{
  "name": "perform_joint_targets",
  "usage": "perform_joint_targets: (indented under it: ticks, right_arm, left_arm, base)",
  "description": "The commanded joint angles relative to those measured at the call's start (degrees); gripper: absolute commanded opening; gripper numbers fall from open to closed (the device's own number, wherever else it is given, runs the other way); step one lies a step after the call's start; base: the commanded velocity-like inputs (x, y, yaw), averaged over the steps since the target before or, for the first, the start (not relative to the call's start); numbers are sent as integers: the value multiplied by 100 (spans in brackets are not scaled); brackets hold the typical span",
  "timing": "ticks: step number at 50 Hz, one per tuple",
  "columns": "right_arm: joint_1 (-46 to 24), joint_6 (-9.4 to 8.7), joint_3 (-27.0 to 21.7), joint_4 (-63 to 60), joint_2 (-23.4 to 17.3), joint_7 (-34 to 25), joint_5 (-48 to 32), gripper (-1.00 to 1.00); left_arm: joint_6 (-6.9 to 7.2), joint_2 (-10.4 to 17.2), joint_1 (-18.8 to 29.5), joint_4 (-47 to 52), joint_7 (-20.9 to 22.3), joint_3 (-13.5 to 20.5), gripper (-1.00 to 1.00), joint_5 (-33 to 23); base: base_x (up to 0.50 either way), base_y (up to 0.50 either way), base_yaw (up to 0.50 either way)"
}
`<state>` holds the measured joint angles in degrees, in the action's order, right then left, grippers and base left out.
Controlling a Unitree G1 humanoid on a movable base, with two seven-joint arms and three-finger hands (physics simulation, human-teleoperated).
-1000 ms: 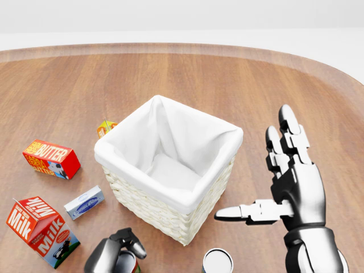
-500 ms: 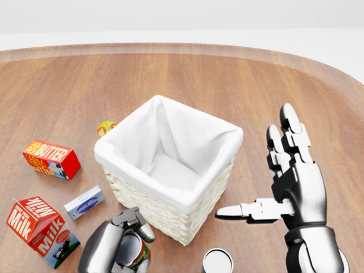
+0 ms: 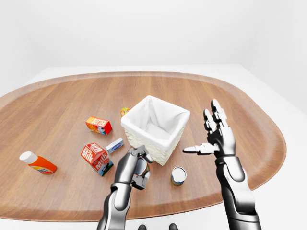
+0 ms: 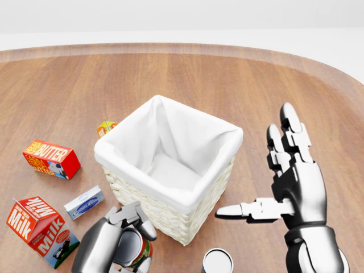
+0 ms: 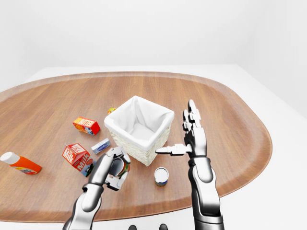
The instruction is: Pick up the tomato sauce, and put it in the basket.
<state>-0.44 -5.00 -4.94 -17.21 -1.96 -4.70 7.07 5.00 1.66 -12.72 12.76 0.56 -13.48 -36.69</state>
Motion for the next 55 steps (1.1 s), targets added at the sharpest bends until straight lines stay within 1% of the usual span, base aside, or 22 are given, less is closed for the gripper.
perform_joint_targets:
  ticks: [1,5,14,16,20,27,30,35,37,43,47,52,55]
  right_arm:
    - [-32,0,-5,48,-3,12,-1,100]
    - [-30,0,-2,82,-2,12,-3,100]
    - [12,0,18,66,7,0,-24,100]
    - [33,0,17,-10,3,-3,-17,100]
    - [26,0,20,26,7,-3,-30,100]
    - [47,0,38,61,15,-14,-46,100]
    - [51,0,44,95,19,-17,-59,100]
    - [76,0,58,119,23,-28,-72,100]
    - [75,0,60,135,24,-31,-76,100]
    - [74,0,64,134,24,-27,-85,100]
    - [85,0,68,140,25,-33,-95,100]
    - [88,0,71,165,27,-36,-102,100]
    - [96,0,71,122,26,-37,-97,100]
  left_arm:
    - [0,70,-141,524,-110,-137,-100,176]
    - [0,109,-222,976,58,-241,-100,58]
    - [0,188,-293,1464,247,-317,-100,-84]
    - [0,203,-319,1775,369,-378,-100,-200]
    - [0,242,-331,1935,463,-436,-100,-287]
    - [0,297,-342,2368,745,-500,-100,-505]
    - [0,308,-330,2678,963,-550,-100,-676]
    - [0,294,-253,3151,1337,-666,-100,-1036]
    - [0,289,-247,3184,1372,-666,-100,-1070]
    - [0,259,-185,3440,1653,-753,-100,-1354]
    - [0,231,-134,3501,1786,-750,-100,-1466]
    - [0,143,21,3713,2128,-769,-100,-1804]
    - [0,99,134,3829,2379,-718,-100,-1987]
  base:
    - [0,0,0]
    - [0,0,0]
    - [0,0,0]
    - [0,0,0]
    - [0,0,0]
    - [0,0,0]
    - [0,0,0]
    - [0,0,0]
    - [0,0,0]
    - [0,0,0]
    - [0,0,0]
    - [0,0,0]
    - [0,0,0]
